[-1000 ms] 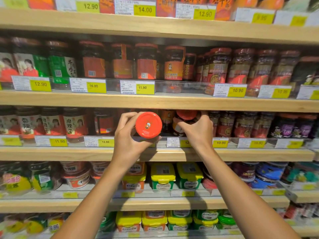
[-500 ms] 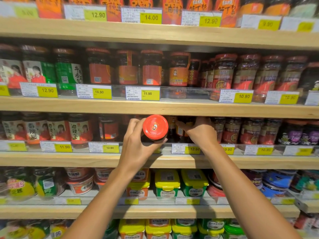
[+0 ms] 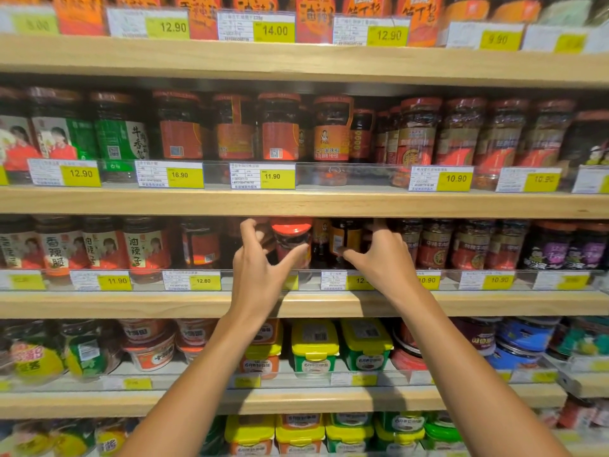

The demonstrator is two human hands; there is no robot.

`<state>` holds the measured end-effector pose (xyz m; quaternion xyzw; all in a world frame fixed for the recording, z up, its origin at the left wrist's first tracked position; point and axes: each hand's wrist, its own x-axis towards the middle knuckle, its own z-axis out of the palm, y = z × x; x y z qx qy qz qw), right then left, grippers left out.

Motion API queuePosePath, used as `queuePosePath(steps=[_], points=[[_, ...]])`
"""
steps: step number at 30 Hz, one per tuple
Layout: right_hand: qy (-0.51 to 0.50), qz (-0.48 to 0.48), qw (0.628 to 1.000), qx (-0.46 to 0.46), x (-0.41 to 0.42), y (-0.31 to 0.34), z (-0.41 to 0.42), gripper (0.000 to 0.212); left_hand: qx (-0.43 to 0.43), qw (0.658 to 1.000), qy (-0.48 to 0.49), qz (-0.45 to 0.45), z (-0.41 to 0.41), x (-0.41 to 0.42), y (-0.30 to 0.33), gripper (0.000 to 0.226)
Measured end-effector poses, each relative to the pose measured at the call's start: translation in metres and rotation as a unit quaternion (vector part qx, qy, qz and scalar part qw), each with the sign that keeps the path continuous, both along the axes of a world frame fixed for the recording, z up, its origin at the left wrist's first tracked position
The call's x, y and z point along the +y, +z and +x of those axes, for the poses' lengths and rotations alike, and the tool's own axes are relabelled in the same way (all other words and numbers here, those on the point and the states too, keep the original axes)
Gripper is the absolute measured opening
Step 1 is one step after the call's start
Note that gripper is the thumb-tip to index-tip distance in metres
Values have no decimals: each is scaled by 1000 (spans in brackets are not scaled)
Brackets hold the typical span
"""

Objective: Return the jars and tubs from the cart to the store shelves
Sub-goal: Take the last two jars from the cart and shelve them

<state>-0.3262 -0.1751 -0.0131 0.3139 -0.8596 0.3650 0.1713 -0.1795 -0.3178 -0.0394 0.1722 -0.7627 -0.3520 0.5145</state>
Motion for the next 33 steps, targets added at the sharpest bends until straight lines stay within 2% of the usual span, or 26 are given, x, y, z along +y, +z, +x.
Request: queuePosePath(steps=[3, 6, 9, 12, 16, 19, 22, 27, 33], points=[[18, 5, 1000, -6, 7, -6, 8, 53, -18, 998, 52, -28, -7, 0, 6, 57], [40, 30, 999, -13, 12, -12, 10, 49, -53, 993, 94, -43, -12, 0, 13, 52], [61, 33, 997, -13, 18, -17, 12, 66, -99, 988, 110, -37, -18, 1, 16, 45], [75, 31, 997, 5, 23, -25, 14, 72, -147, 982, 116, -36, -18, 5, 16, 40], [100, 5, 995, 20, 31, -35, 19, 78, -174, 974, 115, -86, -8, 7, 3, 43], [131, -31, 990, 52, 36, -44, 20, 73, -125, 979, 84, -134, 5, 9, -13, 55], [164, -47, 981, 93, 40, -52, 21, 62, -81, 982, 28, -168, 18, 13, -26, 48], [169, -26, 975, 139, 59, -64, 23, 53, -101, 958, -37, -267, 24, 17, -48, 33], [132, 16, 973, 190, 101, -76, 24, 42, -141, 919, -99, -354, 13, 33, -61, 34]])
